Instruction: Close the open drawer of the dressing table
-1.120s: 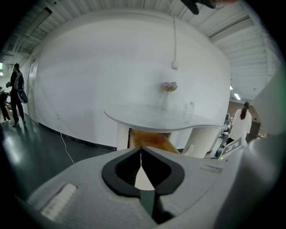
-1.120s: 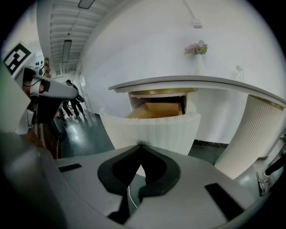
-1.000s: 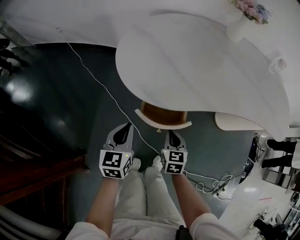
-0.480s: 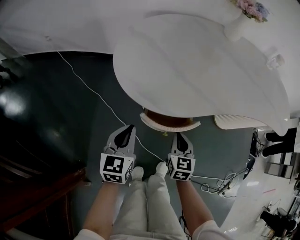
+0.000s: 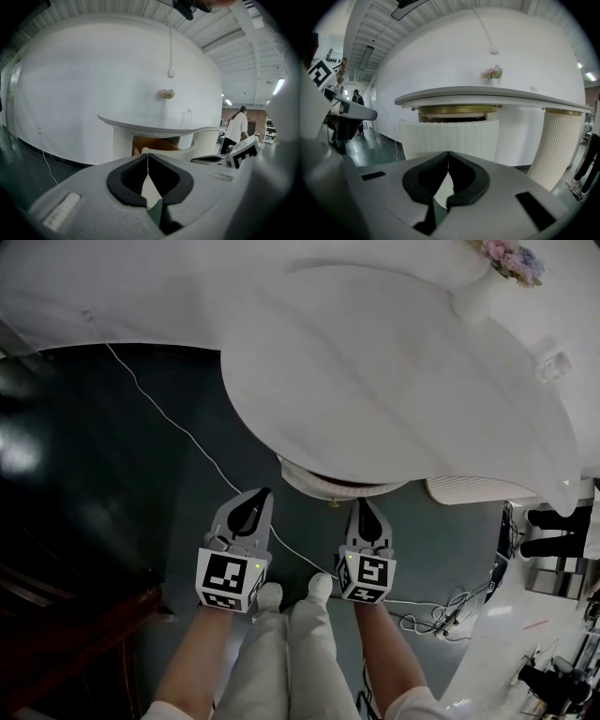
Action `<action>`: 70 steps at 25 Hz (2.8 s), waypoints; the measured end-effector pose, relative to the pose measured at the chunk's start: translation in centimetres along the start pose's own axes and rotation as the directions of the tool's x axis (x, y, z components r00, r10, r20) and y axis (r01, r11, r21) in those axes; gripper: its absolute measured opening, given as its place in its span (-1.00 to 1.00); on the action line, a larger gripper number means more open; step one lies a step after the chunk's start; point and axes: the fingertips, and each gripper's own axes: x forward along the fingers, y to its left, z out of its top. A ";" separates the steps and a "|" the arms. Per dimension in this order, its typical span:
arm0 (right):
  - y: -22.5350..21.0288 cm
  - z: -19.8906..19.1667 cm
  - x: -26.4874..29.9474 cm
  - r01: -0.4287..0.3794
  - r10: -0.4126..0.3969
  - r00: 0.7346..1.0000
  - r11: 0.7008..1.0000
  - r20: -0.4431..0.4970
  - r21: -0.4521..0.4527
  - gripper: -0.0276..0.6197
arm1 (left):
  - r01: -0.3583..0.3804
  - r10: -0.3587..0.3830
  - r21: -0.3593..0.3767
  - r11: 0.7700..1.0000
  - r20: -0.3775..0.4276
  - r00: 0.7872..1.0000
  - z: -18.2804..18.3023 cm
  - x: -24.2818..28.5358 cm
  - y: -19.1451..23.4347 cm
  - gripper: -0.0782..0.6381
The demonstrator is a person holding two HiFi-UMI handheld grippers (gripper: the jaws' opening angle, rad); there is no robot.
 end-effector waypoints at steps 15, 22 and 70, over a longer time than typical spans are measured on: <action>-1.4 1.3 4.2 0.038 -0.033 0.996 0.997 0.083 -0.060 -0.93 | -0.014 0.012 0.029 0.999 0.051 0.999 0.2 1.9 0.3 -0.73; -1.9 2.1 6.1 0.060 -0.050 0.993 0.994 0.105 -0.096 -0.93 | -0.042 0.039 0.039 0.998 0.065 0.997 0.4 1.7 1.1 -0.73; -0.1 8.7 -7.0 -0.074 0.072 0.997 0.985 -0.022 -0.154 -0.93 | -0.067 0.056 0.087 0.994 0.123 0.991 11.2 -5.3 -4.1 -0.73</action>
